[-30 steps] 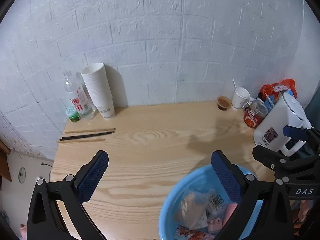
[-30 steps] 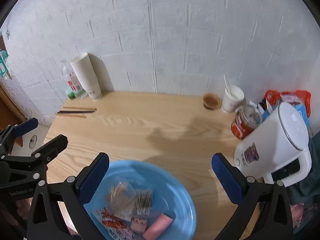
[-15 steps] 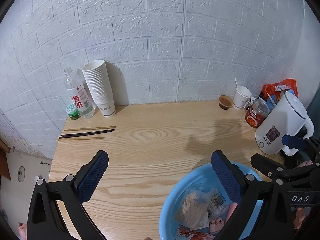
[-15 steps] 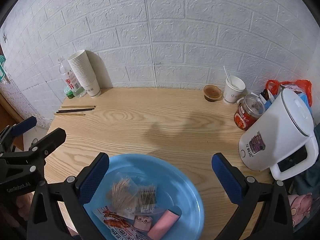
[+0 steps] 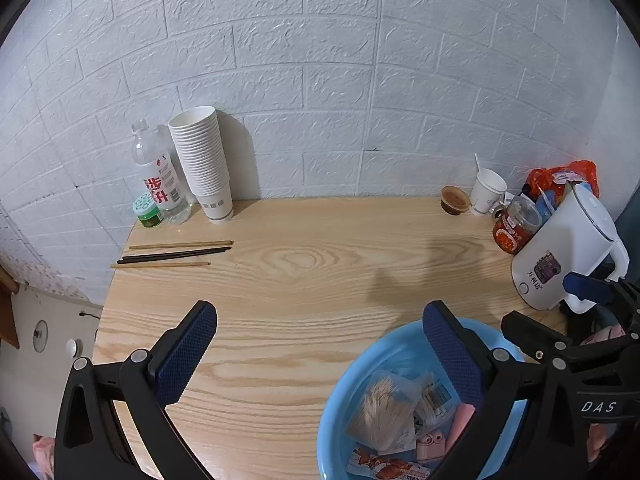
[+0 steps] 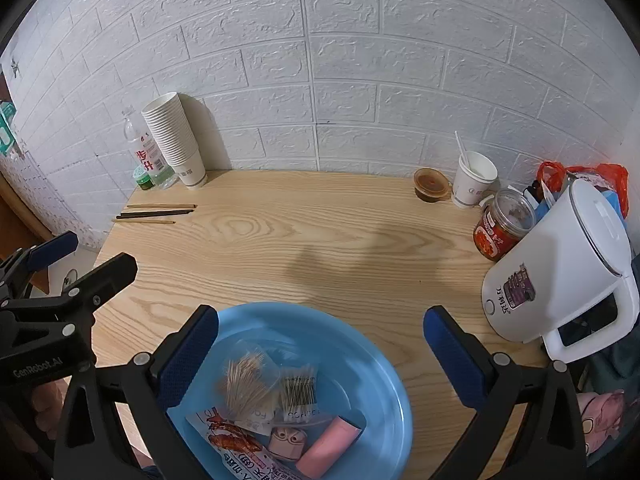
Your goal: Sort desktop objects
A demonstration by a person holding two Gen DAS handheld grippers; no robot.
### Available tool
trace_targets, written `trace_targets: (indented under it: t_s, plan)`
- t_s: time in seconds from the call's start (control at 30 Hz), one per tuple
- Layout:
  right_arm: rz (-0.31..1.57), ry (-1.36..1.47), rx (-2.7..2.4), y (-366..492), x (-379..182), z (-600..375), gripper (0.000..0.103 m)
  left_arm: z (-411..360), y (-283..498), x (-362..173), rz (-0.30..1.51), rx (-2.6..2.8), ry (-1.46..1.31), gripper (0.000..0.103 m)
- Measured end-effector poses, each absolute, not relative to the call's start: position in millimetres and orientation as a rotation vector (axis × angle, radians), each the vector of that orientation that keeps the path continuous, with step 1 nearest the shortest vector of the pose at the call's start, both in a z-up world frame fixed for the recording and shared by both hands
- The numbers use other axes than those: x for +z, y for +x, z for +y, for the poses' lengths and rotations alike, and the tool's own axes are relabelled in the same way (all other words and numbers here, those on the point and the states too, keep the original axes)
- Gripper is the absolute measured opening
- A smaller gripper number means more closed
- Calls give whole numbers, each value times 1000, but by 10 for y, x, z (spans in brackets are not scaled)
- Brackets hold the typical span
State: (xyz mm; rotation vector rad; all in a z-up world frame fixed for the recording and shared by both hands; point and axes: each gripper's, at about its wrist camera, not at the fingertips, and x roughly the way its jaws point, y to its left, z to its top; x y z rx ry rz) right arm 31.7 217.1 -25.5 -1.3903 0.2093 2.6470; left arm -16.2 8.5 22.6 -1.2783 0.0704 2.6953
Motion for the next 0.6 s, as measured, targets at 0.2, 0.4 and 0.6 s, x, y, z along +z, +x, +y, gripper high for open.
trace_targets:
  t_s: [0.2, 0.4, 0.6]
  plan:
    - [207, -1392, 2644, 305, -257, 2161, 103, 91, -160, 218, 89, 2700, -1283, 103]
    - [204, -1394, 2646, 294, -262, 2153, 103, 51, -142, 237, 57, 2705, -1254, 103]
    - [200, -1394, 2644, 281, -270, 2148, 103, 49, -148, 251, 54, 2709, -1250, 103]
